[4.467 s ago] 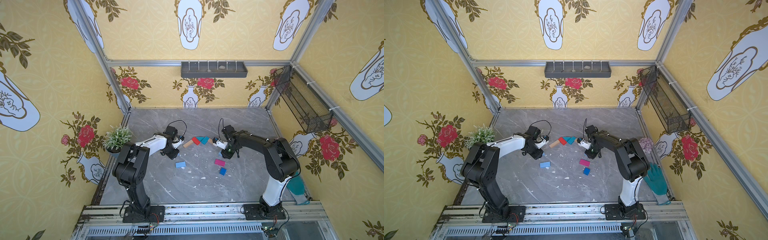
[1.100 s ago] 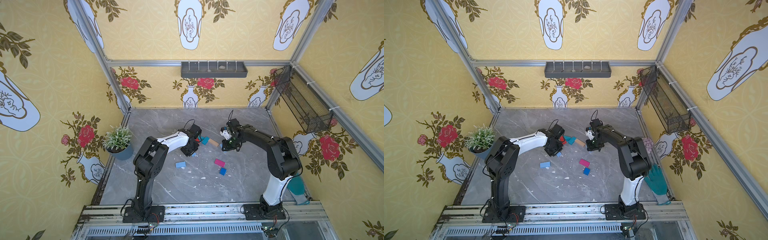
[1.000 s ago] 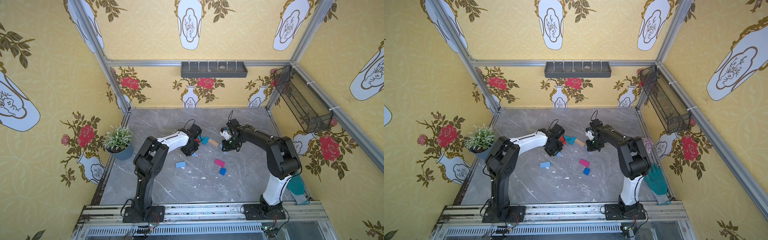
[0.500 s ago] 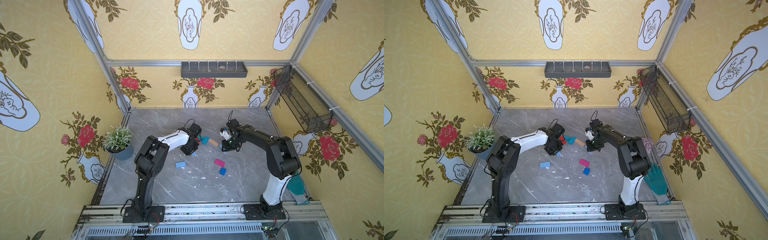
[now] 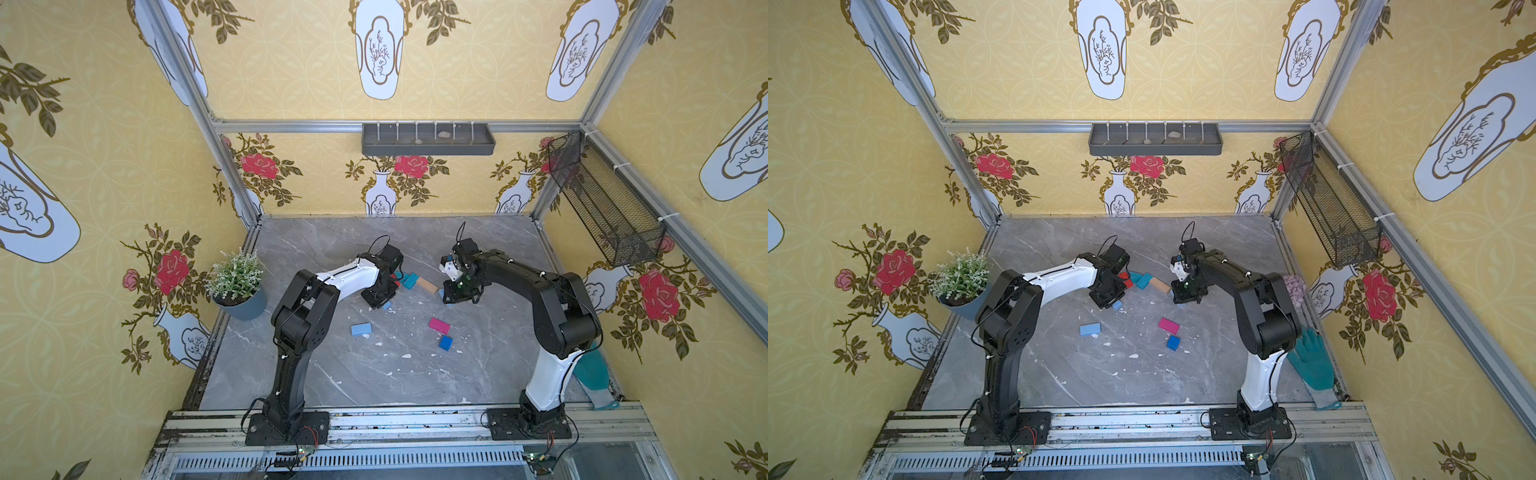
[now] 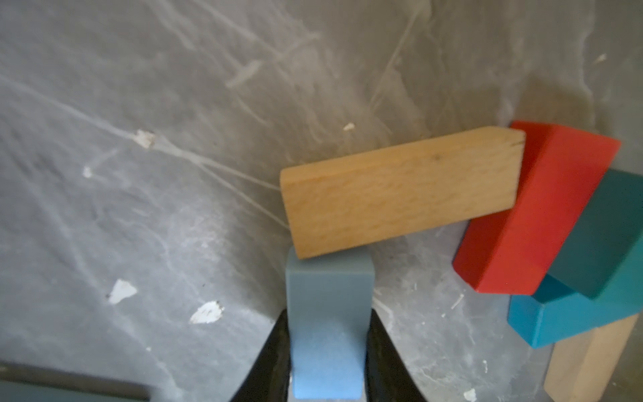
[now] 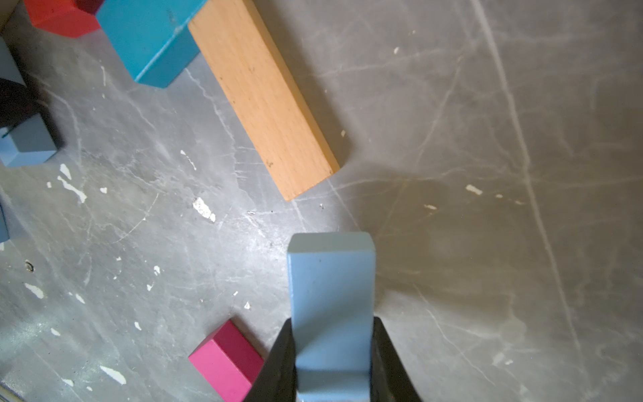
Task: Assemble a heart with building blocks
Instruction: Assemble the building block at the center of the board.
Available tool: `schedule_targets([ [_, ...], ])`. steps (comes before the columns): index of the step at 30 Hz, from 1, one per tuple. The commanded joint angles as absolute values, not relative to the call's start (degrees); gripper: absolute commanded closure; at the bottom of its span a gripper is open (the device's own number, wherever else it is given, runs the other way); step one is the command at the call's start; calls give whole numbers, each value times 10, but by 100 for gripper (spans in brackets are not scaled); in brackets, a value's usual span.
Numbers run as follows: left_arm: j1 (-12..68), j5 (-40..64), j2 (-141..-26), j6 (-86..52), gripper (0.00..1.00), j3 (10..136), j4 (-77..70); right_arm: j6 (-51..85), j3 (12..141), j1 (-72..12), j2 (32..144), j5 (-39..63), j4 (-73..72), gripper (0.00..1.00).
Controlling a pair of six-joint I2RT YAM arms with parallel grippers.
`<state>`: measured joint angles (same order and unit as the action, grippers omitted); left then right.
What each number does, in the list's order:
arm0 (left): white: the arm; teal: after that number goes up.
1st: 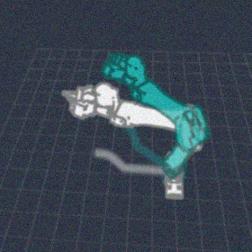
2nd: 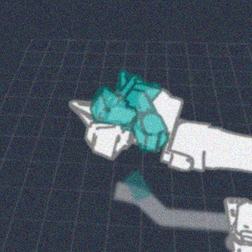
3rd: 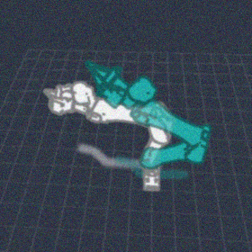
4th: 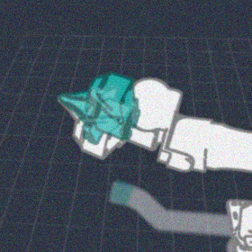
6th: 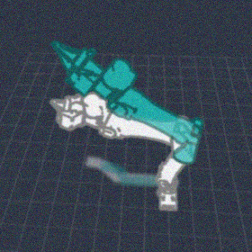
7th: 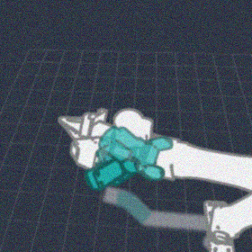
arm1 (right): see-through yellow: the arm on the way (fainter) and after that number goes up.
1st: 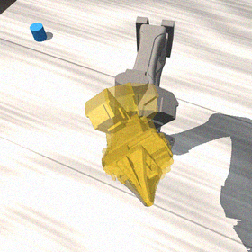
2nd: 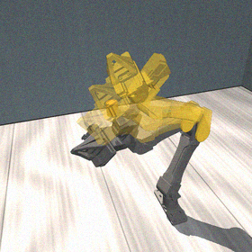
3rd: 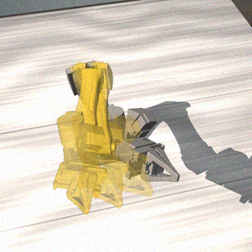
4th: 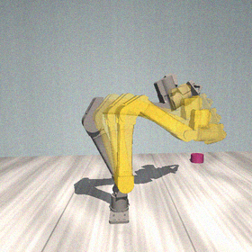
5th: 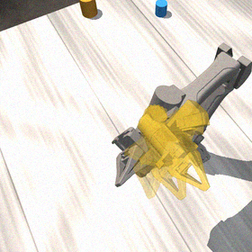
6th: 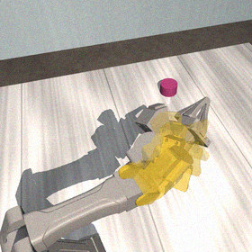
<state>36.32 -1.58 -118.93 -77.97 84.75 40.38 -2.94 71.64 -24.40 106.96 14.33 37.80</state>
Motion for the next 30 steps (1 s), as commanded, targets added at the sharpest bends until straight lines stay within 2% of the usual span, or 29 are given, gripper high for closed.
schedule_targets([
  [1,362,-30,-1202,-771,75,849,429,-35,722,-244,1074,145,385,100],
  [8,361,-37,-1206,-768,69,855,438,-36,722,-244,1076,145,387,100],
  [11,361,-38,-1207,-767,63,859,441,-37,722,-244,1076,146,387,100],
  [13,361,-38,-1206,-766,51,860,444,-37,722,-244,1075,146,387,100],
  [15,361,-38,-1202,-766,27,860,450,-36,721,-245,1075,147,388,100],
  [17,363,-39,-1195,-765,15,857,454,-35,719,-245,1074,147,388,100],
  [19,364,-37,-1183,-762,8,851,454,-33,717,-245,1072,146,388,100],
  [24,377,-68,-1104,-735,0,834,425,9,702,-246,1040,130,384,100],
  [30,368,-149,-986,-635,1,795,359,197,669,-295,958,78,341,100],
])
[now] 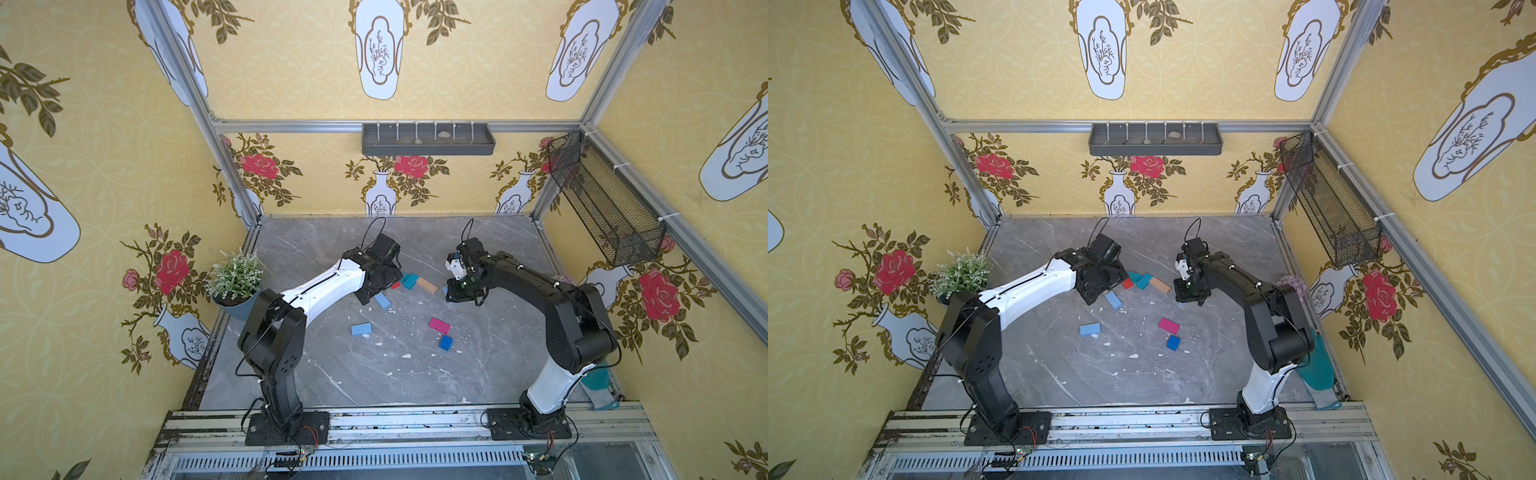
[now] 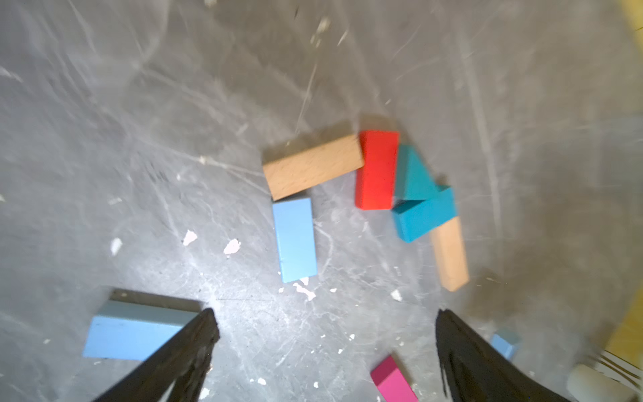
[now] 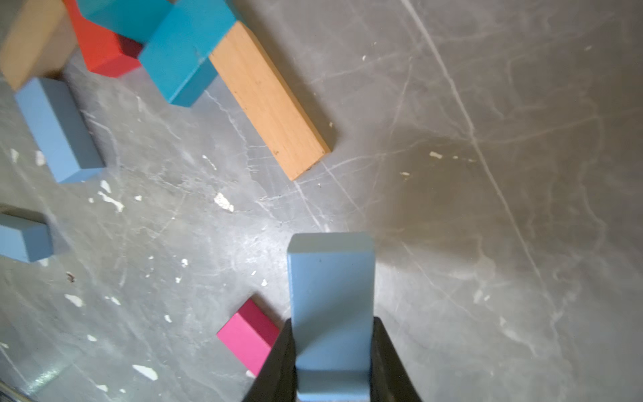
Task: Assemble a heart with building blocks
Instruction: Assemble the building block at the center of the board.
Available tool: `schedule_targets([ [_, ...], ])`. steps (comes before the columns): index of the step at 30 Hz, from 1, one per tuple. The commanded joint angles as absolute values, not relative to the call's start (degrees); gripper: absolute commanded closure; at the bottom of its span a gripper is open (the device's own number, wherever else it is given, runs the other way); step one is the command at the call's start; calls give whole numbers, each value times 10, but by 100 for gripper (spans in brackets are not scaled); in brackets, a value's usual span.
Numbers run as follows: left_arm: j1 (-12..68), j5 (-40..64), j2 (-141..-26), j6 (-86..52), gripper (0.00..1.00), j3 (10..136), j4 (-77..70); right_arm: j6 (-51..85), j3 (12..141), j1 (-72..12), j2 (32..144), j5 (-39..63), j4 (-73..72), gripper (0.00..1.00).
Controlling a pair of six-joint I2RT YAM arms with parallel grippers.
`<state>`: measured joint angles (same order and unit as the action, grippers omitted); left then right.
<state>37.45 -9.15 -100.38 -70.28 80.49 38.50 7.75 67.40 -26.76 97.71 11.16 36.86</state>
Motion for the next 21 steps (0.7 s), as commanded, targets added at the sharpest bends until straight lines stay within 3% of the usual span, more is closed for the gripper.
schedule_targets([
  [1,361,-153,-981,-617,1,794,362,233,671,-308,957,64,342,100],
  [10,303,-168,-930,-493,1,733,347,549,646,-373,1008,24,285,100],
  [21,285,-155,-891,-456,1,679,322,598,744,-402,1118,2,295,100],
])
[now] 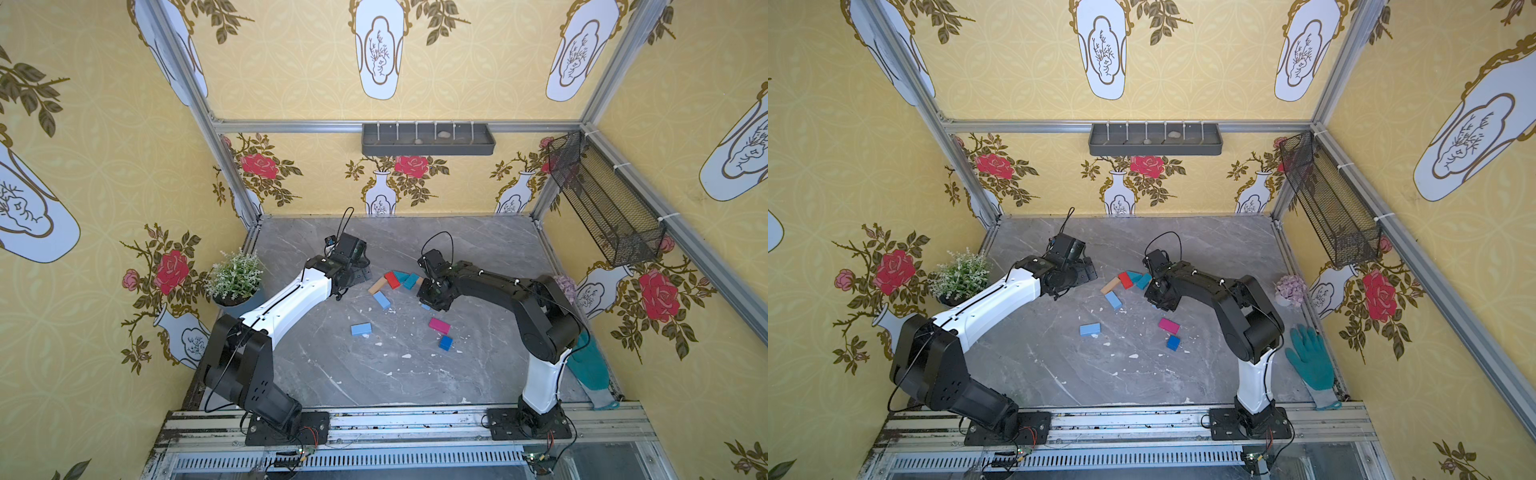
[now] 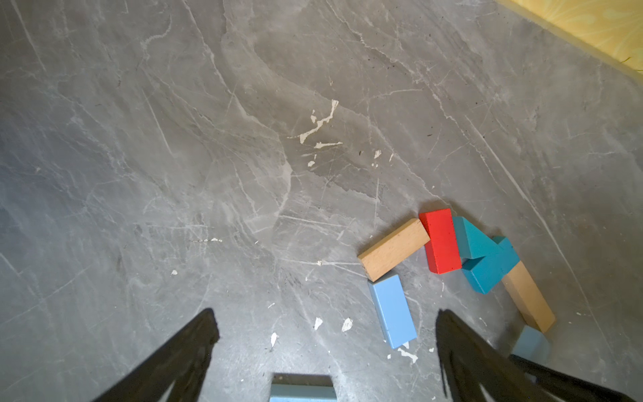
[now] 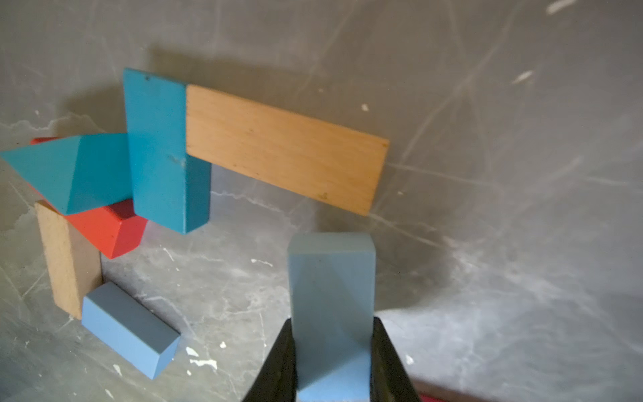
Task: Assemble a heart with building blocks
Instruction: Assemble the building block at the center of the board.
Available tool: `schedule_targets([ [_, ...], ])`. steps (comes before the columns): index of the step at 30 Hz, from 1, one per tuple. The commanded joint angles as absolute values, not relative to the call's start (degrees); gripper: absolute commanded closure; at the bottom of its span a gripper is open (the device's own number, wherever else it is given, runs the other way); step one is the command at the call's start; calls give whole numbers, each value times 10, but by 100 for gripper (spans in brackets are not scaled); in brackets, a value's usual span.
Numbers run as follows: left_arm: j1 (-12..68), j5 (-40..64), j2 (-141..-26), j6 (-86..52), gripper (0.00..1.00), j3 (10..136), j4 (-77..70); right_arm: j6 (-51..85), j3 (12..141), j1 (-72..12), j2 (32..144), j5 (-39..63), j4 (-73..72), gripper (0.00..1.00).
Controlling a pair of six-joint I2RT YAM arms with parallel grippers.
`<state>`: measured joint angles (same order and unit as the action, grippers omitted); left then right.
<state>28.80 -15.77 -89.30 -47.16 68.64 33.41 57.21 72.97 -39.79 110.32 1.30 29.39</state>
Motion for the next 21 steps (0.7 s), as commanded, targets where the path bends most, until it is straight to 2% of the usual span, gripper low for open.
schedule_targets([
  [1,284,-154,-892,-455,1,678,322,602,750,-404,1124,3,298,100],
  [21,255,-122,-894,-437,1,660,302,661,800,-411,1150,-30,352,100],
])
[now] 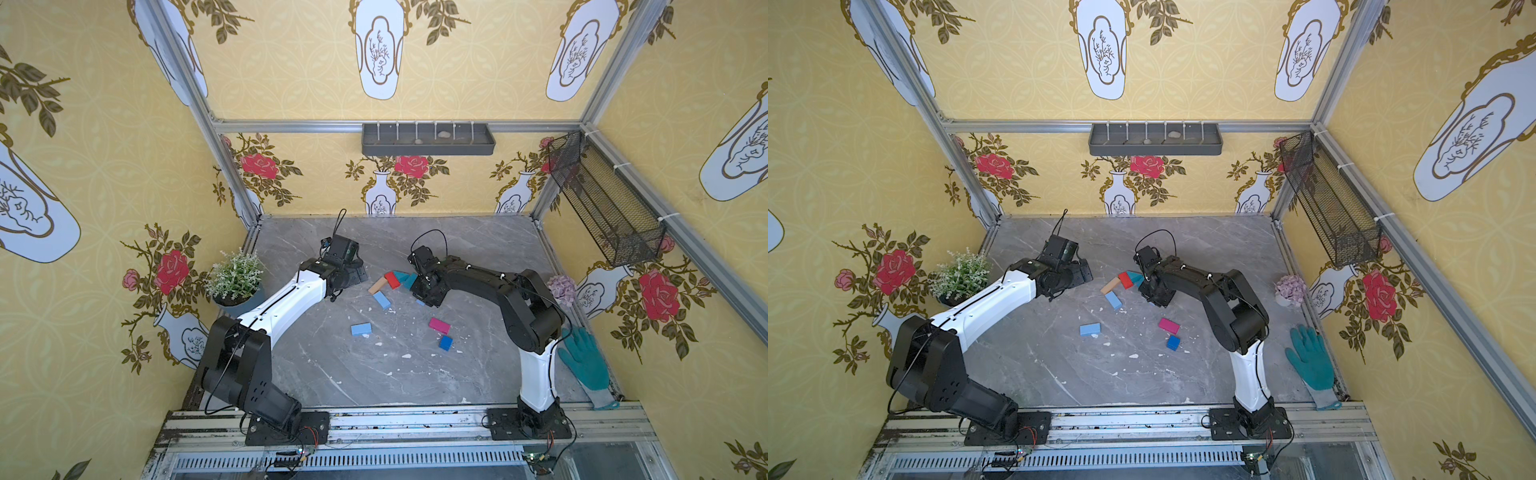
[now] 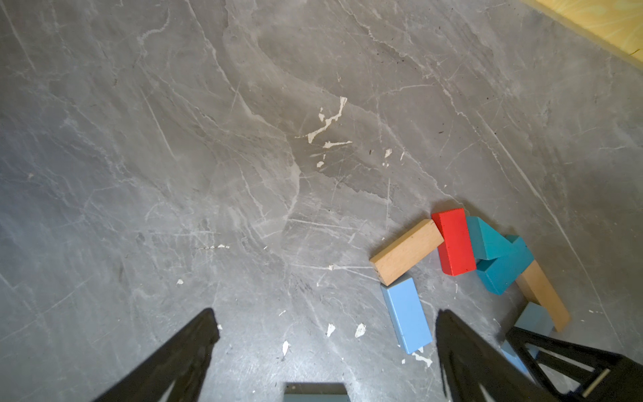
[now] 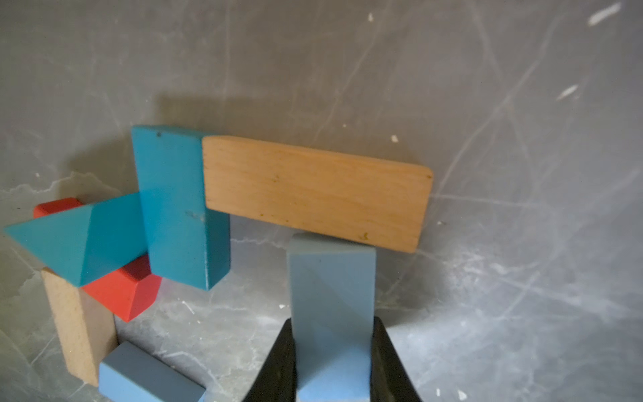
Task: Assemble a heart with building blocks
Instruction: Assemble the building block at the center of the board.
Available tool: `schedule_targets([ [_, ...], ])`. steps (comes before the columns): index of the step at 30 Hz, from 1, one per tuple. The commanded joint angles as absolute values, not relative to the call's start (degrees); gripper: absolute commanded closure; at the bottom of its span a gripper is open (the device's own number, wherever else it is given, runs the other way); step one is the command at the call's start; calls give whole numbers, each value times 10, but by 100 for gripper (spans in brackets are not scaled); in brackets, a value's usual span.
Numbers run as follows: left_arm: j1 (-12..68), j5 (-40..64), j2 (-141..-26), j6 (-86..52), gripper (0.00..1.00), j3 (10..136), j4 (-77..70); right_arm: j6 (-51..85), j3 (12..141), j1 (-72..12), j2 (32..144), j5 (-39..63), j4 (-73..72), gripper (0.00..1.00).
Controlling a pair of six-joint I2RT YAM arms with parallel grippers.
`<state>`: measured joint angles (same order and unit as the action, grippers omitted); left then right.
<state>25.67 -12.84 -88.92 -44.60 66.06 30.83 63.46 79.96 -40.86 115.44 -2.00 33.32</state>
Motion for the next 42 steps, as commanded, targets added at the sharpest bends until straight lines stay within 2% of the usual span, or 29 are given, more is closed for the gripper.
schedule_targets([
  [1,254,-122,-895,-437,1,659,301,665,798,-414,1150,-28,352,100],
  [13,245,-113,-898,-432,1,656,298,712,801,-417,1166,-27,373,100],
  [42,222,-92,-902,-431,1,648,289,725,830,-406,1195,-42,434,99],
])
